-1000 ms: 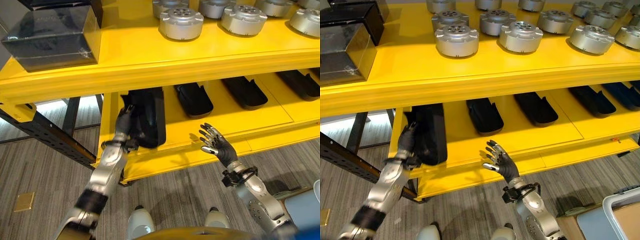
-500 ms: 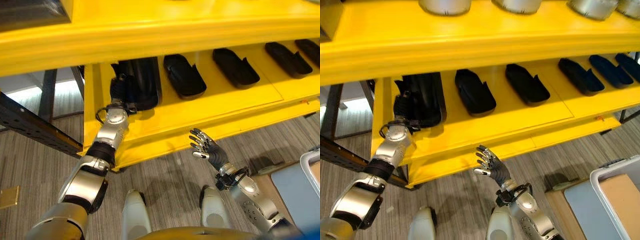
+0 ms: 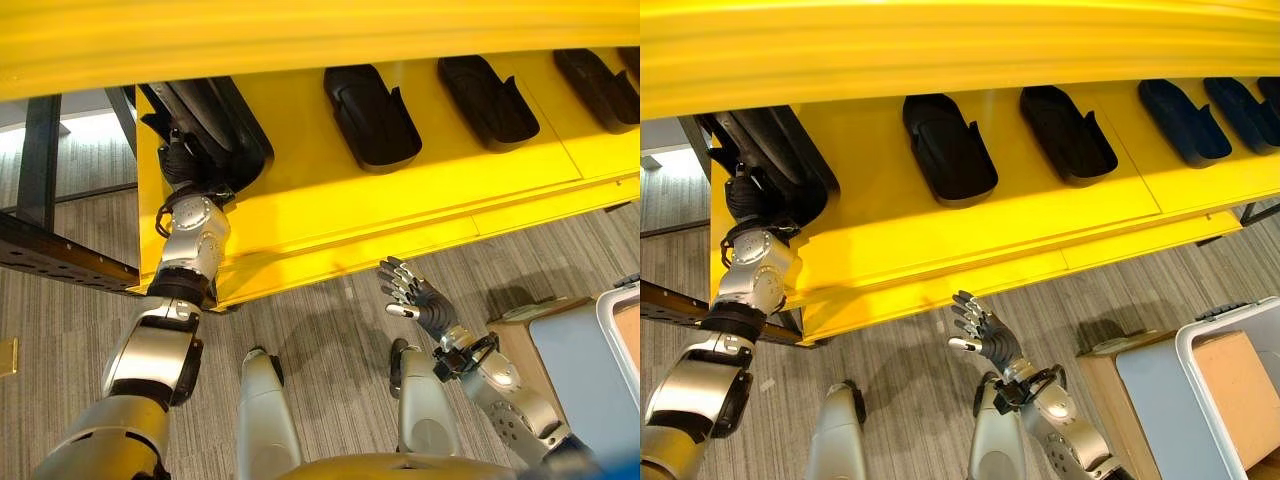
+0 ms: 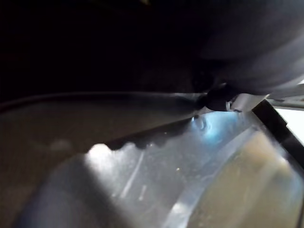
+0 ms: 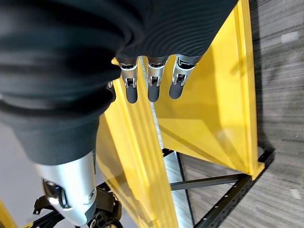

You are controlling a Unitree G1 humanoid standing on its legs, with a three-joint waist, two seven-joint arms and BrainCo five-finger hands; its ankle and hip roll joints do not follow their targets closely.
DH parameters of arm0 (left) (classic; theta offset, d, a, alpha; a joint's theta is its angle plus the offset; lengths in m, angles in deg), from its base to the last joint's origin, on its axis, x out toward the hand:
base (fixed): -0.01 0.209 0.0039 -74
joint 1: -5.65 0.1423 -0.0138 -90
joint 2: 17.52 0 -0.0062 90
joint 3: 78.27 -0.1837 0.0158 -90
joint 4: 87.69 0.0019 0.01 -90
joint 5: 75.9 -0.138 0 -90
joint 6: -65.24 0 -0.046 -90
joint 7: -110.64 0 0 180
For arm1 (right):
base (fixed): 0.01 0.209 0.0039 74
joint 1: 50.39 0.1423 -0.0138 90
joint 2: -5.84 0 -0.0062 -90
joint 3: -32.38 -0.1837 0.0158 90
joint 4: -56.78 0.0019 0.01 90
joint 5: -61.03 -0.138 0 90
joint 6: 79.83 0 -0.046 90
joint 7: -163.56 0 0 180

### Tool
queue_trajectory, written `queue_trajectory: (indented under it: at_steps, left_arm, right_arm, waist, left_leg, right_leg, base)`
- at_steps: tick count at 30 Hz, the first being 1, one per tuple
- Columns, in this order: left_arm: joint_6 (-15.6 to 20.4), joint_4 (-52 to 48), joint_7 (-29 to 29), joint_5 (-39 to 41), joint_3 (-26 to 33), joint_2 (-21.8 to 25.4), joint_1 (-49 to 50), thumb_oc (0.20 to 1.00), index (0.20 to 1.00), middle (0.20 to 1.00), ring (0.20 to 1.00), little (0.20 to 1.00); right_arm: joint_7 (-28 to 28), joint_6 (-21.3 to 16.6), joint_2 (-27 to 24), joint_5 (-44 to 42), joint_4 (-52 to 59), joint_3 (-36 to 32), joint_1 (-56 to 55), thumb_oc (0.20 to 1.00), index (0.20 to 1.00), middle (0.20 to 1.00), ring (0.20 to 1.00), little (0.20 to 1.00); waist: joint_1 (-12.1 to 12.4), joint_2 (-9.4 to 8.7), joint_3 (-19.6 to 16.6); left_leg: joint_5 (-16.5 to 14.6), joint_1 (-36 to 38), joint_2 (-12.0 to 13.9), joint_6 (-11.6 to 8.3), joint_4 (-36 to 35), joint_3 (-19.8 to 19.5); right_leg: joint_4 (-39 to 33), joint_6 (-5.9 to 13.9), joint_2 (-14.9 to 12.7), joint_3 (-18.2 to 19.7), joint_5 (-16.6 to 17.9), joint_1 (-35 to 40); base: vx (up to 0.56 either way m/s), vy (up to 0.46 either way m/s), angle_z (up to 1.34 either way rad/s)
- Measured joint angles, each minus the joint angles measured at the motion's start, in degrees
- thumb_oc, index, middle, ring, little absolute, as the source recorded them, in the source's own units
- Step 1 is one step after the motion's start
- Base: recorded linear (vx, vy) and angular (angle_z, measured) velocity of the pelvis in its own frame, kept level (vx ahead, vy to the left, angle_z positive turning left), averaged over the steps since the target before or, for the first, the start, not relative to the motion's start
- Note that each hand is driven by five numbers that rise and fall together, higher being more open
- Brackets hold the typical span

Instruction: Move parts from the plastic box to the shelf.

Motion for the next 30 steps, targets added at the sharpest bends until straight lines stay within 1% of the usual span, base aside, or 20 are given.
queue_trajectory:
  at_steps: [1,2,3,4,5,6,7,12,15,19,23,30]
  left_arm:
    - [-0.2,0.7,0.3,-0.1,-0.3,0.1,-0.9,0.2,0.2,0.2,0.2,0.2]
    - [-1.1,2.3,1.3,-0.6,-1.3,0.4,-3.8,0.2,0.2,0.2,0.2,0.2]
    - [-1.7,6.4,2.5,-1.9,-4.2,0.9,-7.0,0.2,0.2,0.2,0.2,0.2]
    - [-2.3,7.6,2.9,-2.7,-5.1,1.2,-7.9,0.2,0.2,0.2,0.2,0.2]
    - [-3.9,9.6,4.0,-4.8,-7.0,1.7,-10.1,0.2,0.2,0.2,0.2,0.2]
    - [-4.0,10.6,4.5,-5.6,-7.4,1.8,-10.9,0.2,0.2,0.2,0.2,0.2]
    - [-5.1,13.2,5.4,-7.8,-9.1,2.1,-13.2,0.2,0.2,0.2,0.2,0.2]
    - [-7.6,15.9,6.9,-12.0,-10.8,2.8,-15.0,0.2,0.2,0.2,0.2,0.2]
    - [-8.2,17.3,7.7,-14.1,-10.7,4.4,-15.6,0.2,0.2,0.2,0.2,0.2]
    - [-8.8,18.0,7.6,-14.0,-10.4,6.3,-15.7,0.2,0.2,0.2,0.2,0.2]
    - [-8.8,18.8,7.4,-12.8,-8.2,6.7,-15.7,0.2,0.2,0.2,0.2,0.2]
    - [-8.8,18.8,7.5,-11.1,-6.6,7.2,-15.5,0.2,0.2,0.2,0.2,0.2]
  right_arm:
    - [-0.4,0.0,0.0,0.0,0.0,0.0,-0.5,1.0,1.0,1.0,1.0,1.0]
    - [-0.9,0.0,0.0,-0.1,0.0,0.0,-0.4,1.0,1.0,1.0,1.0,1.0]
    - [-1.2,0.0,0.0,-0.1,0.0,0.0,-0.6,1.0,1.0,1.0,1.0,1.0]
    - [-1.2,0.0,0.0,-0.2,0.0,0.0,-0.5,1.0,1.0,1.0,1.0,1.0]
    - [-1.2,0.0,-0.1,-1.2,0.0,-0.1,-0.4,1.0,1.0,1.0,1.0,1.0]
    - [-1.4,-0.1,-0.3,-1.3,0.0,0.0,-0.4,1.0,1.0,1.0,1.0,1.0]
    - [-1.8,0.0,-1.1,-1.3,0.0,0.0,-0.5,1.0,1.0,1.0,1.0,1.0]
    - [-2.7,-0.1,-2.0,-1.8,0.0,-0.1,-0.6,1.0,1.0,1.0,1.0,1.0]
    - [-3.2,-0.1,-2.0,-2.3,0.0,0.0,-0.4,1.0,1.0,1.0,1.0,1.0]
    - [-3.4,-0.1,-2.0,-3.3,0.0,0.1,-0.4,1.0,1.0,1.0,1.0,1.0]
    - [-3.5,-0.1,-2.0,-3.5,0.0,0.2,-0.5,1.0,1.0,1.0,1.0,1.0]
    - [-3.5,-0.1,-2.1,-3.5,0.0,0.1,-1.4,1.0,1.0,1.0,1.0,1.0]
  waist:
    - [-0.2,-0.06,-0.1]
    - [-0.4,-0.05,-0.1]
    - [-1.1,-0.09,-0.2]
    - [-1.4,-0.1,-0.2]
    - [-1.9,-0.07,-0.2]
    - [-2.0,-0.06,-0.2]
    - [-1.9,-0.05,-0.2]
    - [-1.9,0.0,-0.2]
    - [-1.7,0.11,-0.2]
    - [-1.2,0.43,-0.2]
    - [-1.1,0.46,-0.1]
    - [-0.2,0.69,0.0]
  left_leg:
    - [0.0,-0.2,0.0,0.02,0.0,0.0]
    - [0.2,-1.4,0.0,-0.23,0.2,0.0]
    - [0.3,-1.9,0.0,-0.2,0.5,0.0]
    - [0.3,-1.9,0.0,-0.2,0.5,0.0]
    - [0.3,-2.3,0.1,-0.2,0.4,0.1]
    - [0.3,-2.6,0.1,-0.21,0.5,0.0]
    - [0.3,-3.1,0.1,-0.25,0.6,0.0]
    - [0.3,-3.3,0.5,-0.27,0.5,0.1]
    - [0.5,-4.3,0.6,-0.51,0.5,0.1]
    - [0.5,-4.5,0.7,-0.54,0.4,0.0]
    - [0.5,-4.5,0.8,-0.56,0.3,0.1]
    - [0.6,-4.5,0.9,-0.57,0.2,0.1]
  right_leg:
    - [0.0,0.0,0.0,0.1,0.0,-0.4]
    - [0.3,0.06,0.0,0.3,0.1,-1.6]
    - [0.9,0.02,0.0,0.2,0.1,-2.1]
    - [0.9,-0.03,0.0,0.2,0.0,-2.2]
    - [1.1,-0.06,0.1,0.4,0.0,-2.9]
    - [1.1,-0.07,0.1,0.4,0.0,-3.2]
    - [1.3,-0.08,0.1,0.4,0.0,-3.8]
    - [1.3,-0.2,0.4,0.5,-0.1,-4.3]
    - [1.7,-0.26,0.7,0.7,-0.1,-5.5]
    - [2.1,-0.33,0.7,0.6,-0.2,-5.8]
    - [2.1,-0.54,0.7,0.6,-0.3,-5.8]
    - [2.1,-0.61,0.8,0.6,-0.4,-5.9]
  base:
    - [-0.02,-0.008,-0.05]
    - [0.0,0.0,0.0]
    - [0.0,0.0,0.0]
    - [0.0,0.0,0.0]
    - [0.0,-0.004,-0.05]
    - [0.0,-0.009,-0.05]
    - [0.0,0.0,0.0]
    - [0.0,-0.002,-0.02]
    - [0.0,0.0,0.0]
    - [0.0,0.0,0.0]
    - [0.0,0.0,0.0]
    - [0.0,0.0,0.0]
